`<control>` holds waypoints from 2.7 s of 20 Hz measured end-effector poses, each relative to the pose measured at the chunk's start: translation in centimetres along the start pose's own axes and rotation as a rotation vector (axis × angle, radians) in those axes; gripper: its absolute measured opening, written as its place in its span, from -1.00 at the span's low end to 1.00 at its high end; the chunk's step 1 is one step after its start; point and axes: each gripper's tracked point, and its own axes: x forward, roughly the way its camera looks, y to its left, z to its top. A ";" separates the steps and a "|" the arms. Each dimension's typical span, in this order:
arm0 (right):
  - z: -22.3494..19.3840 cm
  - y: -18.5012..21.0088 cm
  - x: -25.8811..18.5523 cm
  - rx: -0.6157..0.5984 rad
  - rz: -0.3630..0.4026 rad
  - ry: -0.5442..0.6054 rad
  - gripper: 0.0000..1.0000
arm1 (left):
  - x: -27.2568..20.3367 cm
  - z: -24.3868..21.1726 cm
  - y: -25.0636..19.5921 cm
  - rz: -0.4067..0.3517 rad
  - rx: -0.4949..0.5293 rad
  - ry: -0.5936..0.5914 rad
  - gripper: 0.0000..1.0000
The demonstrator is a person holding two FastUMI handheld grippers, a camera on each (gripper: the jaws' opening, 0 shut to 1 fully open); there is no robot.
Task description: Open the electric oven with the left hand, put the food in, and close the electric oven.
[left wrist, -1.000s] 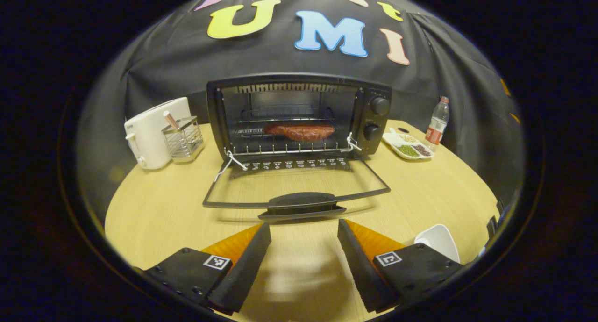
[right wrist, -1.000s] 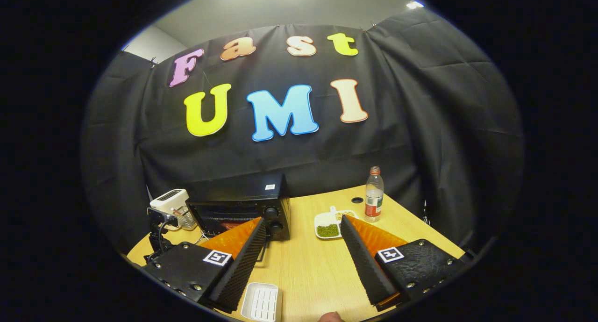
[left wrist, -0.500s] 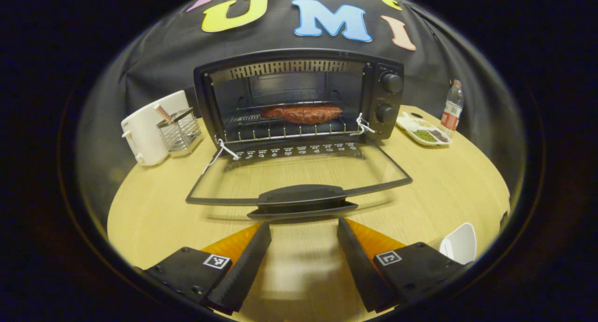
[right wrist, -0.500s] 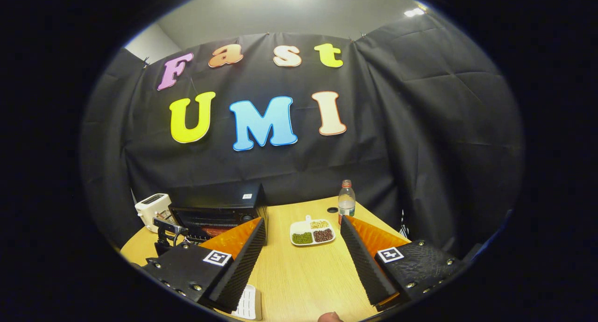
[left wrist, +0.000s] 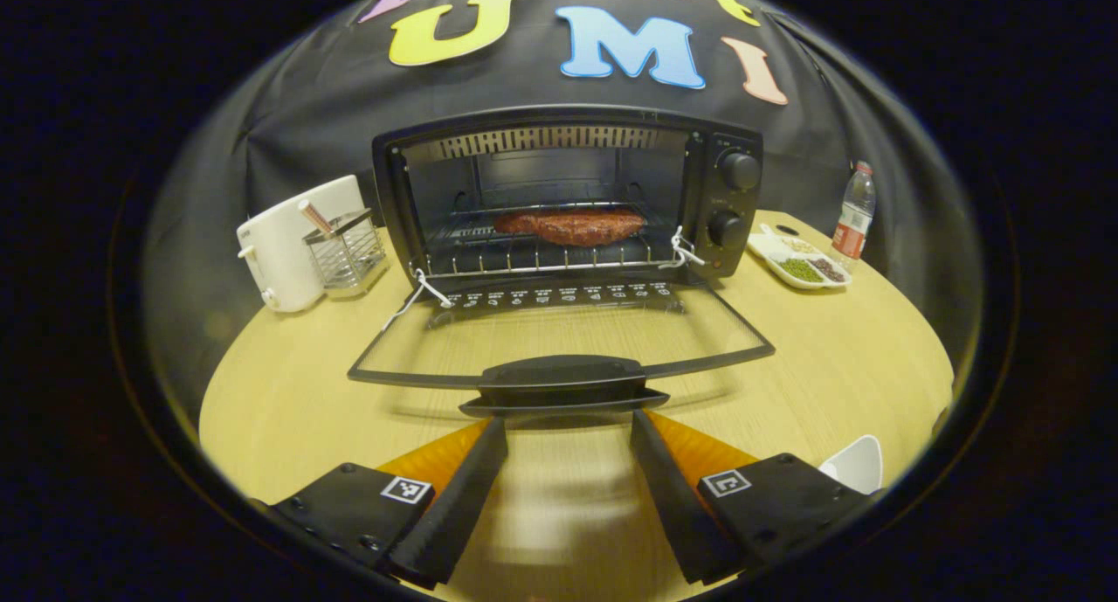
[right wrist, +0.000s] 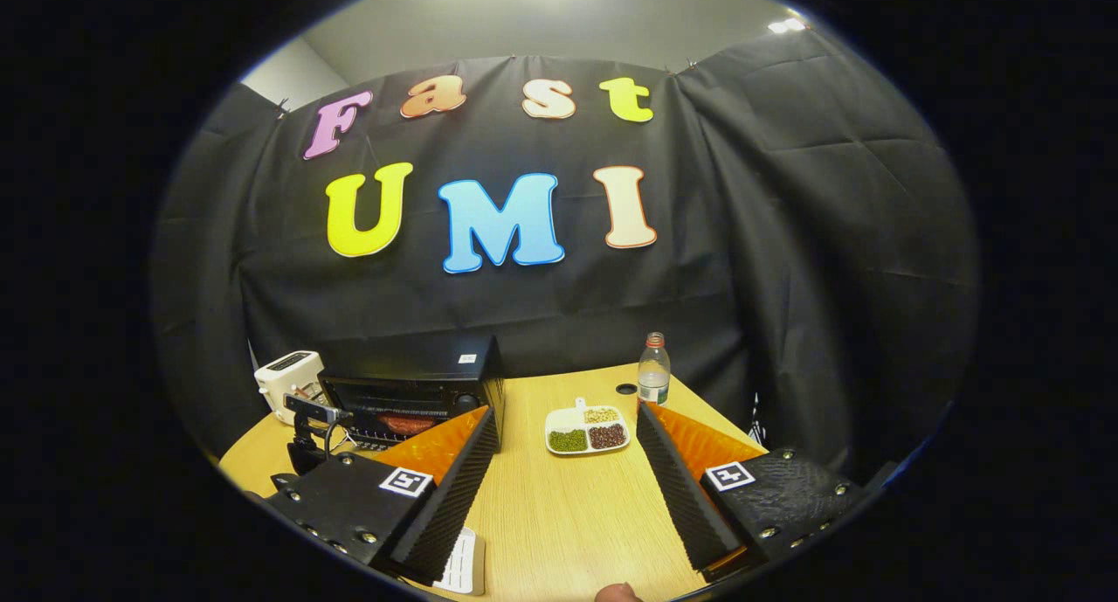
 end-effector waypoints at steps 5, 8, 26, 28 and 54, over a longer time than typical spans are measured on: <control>0.1 1.1 0.2 -0.019 0.030 0.004 0.95 | -1.6 1.8 0.1 -0.002 -0.014 -0.047 0.93; 0.4 1.3 0.4 -0.015 0.033 -0.002 0.95 | -2.3 2.9 0.2 -0.012 -0.038 -0.081 0.93; 1.8 2.4 2.0 -0.002 0.027 -0.034 0.95 | -3.8 15.1 0.8 -0.049 0.046 -0.356 0.93; 2.4 2.3 2.4 0.002 0.034 -0.053 0.95 | -6.0 16.5 0.8 -0.048 0.059 -0.403 1.00; 9.8 -4.6 -9.2 -0.045 0.136 -0.267 0.94 | -38.7 17.4 1.9 0.134 0.006 -0.695 1.00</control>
